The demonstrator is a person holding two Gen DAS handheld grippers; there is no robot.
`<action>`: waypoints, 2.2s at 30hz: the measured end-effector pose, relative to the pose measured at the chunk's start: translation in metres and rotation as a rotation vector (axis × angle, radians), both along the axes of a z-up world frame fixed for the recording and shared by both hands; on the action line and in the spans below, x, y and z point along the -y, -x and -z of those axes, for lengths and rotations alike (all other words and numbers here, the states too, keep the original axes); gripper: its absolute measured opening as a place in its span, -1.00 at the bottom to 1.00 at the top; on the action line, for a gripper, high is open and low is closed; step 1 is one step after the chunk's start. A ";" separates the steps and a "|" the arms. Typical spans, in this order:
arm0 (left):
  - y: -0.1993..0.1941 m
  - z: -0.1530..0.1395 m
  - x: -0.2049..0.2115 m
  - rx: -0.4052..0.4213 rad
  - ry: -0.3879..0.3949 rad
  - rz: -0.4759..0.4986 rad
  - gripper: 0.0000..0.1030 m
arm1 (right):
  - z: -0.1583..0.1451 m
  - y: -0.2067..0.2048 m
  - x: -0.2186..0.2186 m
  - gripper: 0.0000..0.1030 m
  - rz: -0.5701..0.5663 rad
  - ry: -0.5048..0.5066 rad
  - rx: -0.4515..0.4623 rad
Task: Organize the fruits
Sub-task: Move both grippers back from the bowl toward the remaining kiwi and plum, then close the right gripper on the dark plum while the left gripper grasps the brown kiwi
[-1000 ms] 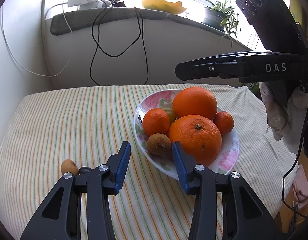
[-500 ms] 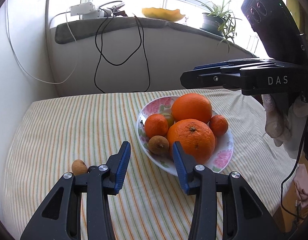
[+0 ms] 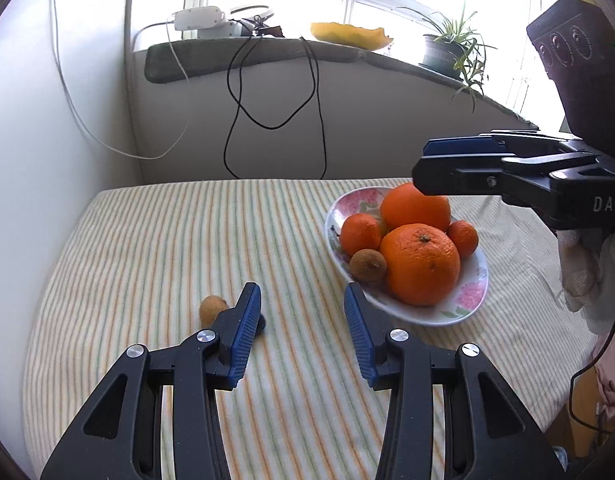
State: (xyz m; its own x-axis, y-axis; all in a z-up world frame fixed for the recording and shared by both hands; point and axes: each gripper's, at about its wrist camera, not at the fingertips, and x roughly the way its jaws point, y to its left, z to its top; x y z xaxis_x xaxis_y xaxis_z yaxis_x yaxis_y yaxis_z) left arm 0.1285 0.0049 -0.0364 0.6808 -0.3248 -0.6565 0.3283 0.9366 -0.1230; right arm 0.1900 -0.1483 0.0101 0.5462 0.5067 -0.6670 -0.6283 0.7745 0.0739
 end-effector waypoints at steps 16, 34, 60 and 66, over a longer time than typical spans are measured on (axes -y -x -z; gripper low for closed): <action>-0.010 0.023 -0.064 -0.071 0.075 -0.075 -0.19 | 0.032 0.002 -0.061 0.14 -0.237 0.139 -0.031; -0.038 0.039 -0.067 -0.150 0.133 -0.020 -0.37 | 0.077 -0.008 -0.110 -0.23 -0.317 0.272 -0.090; -0.051 0.044 -0.068 -0.168 0.127 0.010 -0.56 | 0.104 -0.035 -0.132 -0.24 -0.350 0.398 -0.112; -0.053 0.046 -0.066 -0.179 0.122 0.022 -0.55 | 0.111 -0.040 -0.137 -0.38 -0.364 0.402 -0.137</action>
